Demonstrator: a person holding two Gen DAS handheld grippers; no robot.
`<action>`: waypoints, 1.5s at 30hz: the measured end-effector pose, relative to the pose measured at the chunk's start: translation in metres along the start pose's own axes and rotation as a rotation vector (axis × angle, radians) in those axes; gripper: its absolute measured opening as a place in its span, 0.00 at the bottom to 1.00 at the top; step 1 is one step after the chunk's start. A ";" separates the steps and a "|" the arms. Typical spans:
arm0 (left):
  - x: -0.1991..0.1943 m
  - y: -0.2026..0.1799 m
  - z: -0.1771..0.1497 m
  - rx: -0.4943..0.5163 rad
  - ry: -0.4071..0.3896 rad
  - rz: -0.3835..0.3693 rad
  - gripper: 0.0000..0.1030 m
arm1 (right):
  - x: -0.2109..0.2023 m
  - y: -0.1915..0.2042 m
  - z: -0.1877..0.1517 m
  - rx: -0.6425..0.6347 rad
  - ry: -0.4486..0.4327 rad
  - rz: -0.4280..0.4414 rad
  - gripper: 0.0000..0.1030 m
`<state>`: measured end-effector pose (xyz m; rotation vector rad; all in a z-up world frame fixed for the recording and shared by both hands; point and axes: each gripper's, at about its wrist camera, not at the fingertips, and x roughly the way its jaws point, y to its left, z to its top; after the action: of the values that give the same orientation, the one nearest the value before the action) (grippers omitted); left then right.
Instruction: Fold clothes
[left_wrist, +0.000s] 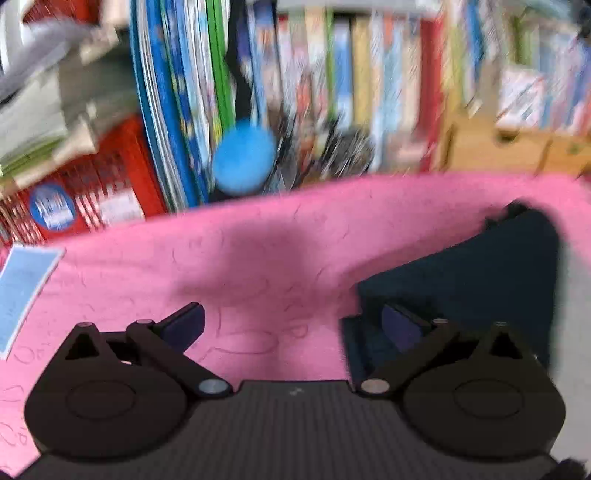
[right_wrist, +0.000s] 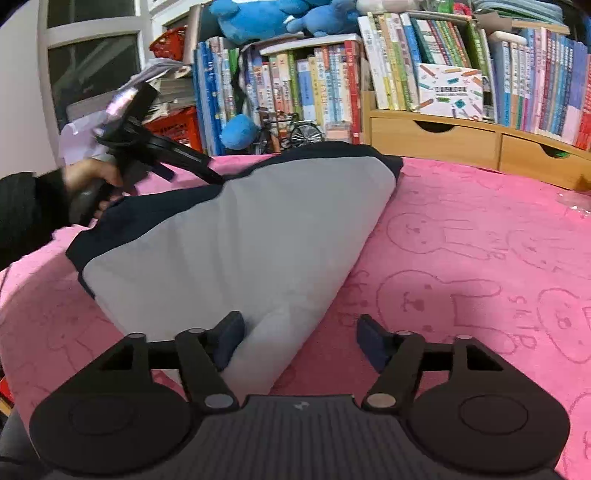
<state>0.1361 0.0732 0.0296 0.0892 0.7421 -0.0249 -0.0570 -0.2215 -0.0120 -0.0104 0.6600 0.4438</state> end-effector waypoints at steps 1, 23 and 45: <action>-0.015 -0.002 -0.001 0.006 -0.029 -0.033 1.00 | 0.000 -0.001 0.000 0.004 0.001 -0.005 0.74; -0.066 0.018 -0.082 0.171 0.025 -0.011 1.00 | -0.027 0.078 -0.014 -0.328 -0.186 -0.135 0.83; -0.036 0.042 -0.082 0.064 0.080 -0.199 1.00 | 0.029 0.222 -0.043 -1.012 -0.180 -0.197 0.47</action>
<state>0.0565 0.1219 -0.0033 0.0774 0.8285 -0.2356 -0.1511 -0.0157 -0.0343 -0.9746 0.1991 0.5411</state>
